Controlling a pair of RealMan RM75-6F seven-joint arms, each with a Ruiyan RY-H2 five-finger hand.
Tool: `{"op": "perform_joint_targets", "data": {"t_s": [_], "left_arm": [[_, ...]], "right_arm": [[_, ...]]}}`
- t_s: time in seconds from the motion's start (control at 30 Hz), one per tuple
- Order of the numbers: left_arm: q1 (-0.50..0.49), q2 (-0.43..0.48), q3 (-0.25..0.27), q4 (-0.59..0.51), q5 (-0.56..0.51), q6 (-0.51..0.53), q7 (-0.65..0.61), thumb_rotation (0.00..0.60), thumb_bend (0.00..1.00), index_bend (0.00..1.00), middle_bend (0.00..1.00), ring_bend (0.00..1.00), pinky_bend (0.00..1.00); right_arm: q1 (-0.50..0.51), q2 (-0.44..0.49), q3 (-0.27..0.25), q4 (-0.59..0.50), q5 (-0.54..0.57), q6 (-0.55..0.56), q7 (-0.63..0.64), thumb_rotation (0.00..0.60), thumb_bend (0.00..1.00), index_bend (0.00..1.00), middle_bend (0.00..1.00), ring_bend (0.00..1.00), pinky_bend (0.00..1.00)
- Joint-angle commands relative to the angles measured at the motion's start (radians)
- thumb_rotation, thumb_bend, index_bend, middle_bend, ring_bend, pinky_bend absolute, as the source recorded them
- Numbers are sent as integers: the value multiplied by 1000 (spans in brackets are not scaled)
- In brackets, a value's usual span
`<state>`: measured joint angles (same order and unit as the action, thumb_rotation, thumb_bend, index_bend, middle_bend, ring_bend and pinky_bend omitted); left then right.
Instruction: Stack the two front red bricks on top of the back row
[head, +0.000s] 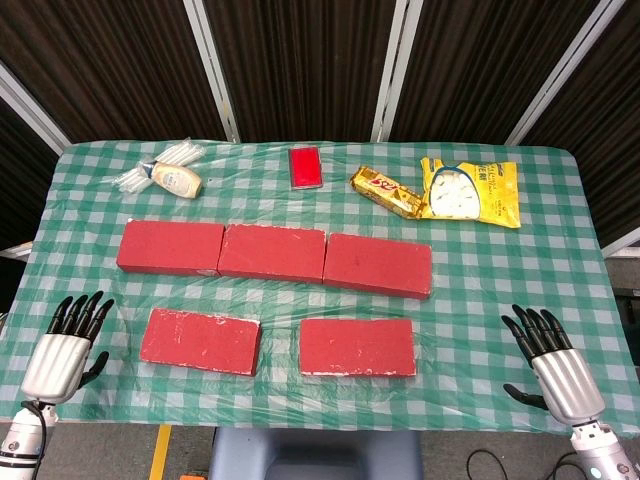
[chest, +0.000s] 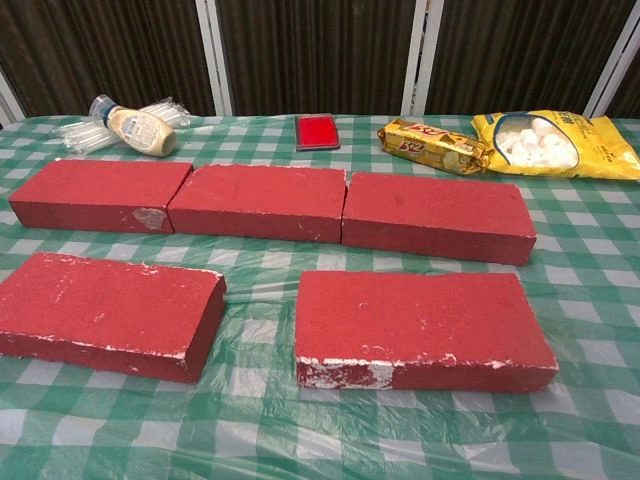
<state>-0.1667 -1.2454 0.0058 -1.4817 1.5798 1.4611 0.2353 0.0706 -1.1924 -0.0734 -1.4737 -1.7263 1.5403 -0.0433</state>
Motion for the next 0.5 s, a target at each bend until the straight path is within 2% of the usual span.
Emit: {"op": "perform_joint_targets", "data": {"t_s": [0.03, 0.17, 0.3, 0.37, 0.5], "left_arm": [[-3, 0, 3, 0, 6, -5, -7, 600, 350, 0, 0, 0, 62], [-21, 7, 21, -5, 27, -43, -58, 600, 351, 0, 0, 0, 62], [-88, 53, 77, -49, 103, -154, -229, 600, 319, 0, 0, 0, 59], [-127, 72, 92, -65, 140, -199, -275, 600, 312, 0, 0, 0, 53], [-192, 74, 90, -82, 179, -260, -296, 600, 300, 0, 0, 0, 18]], "right_arm": [[1, 0, -1, 1, -1, -5, 0, 600, 67, 0, 0, 0, 0], [3, 2, -4, -1, -4, -10, 5, 600, 68, 0, 0, 0, 0], [3, -1, -9, 2, -14, -14, 1, 600, 67, 0, 0, 0, 0], [5, -2, -14, 2, -19, -21, 1, 600, 67, 0, 0, 0, 0], [9, 0, -25, 0, -35, -31, -1, 600, 67, 0, 0, 0, 0]]}}
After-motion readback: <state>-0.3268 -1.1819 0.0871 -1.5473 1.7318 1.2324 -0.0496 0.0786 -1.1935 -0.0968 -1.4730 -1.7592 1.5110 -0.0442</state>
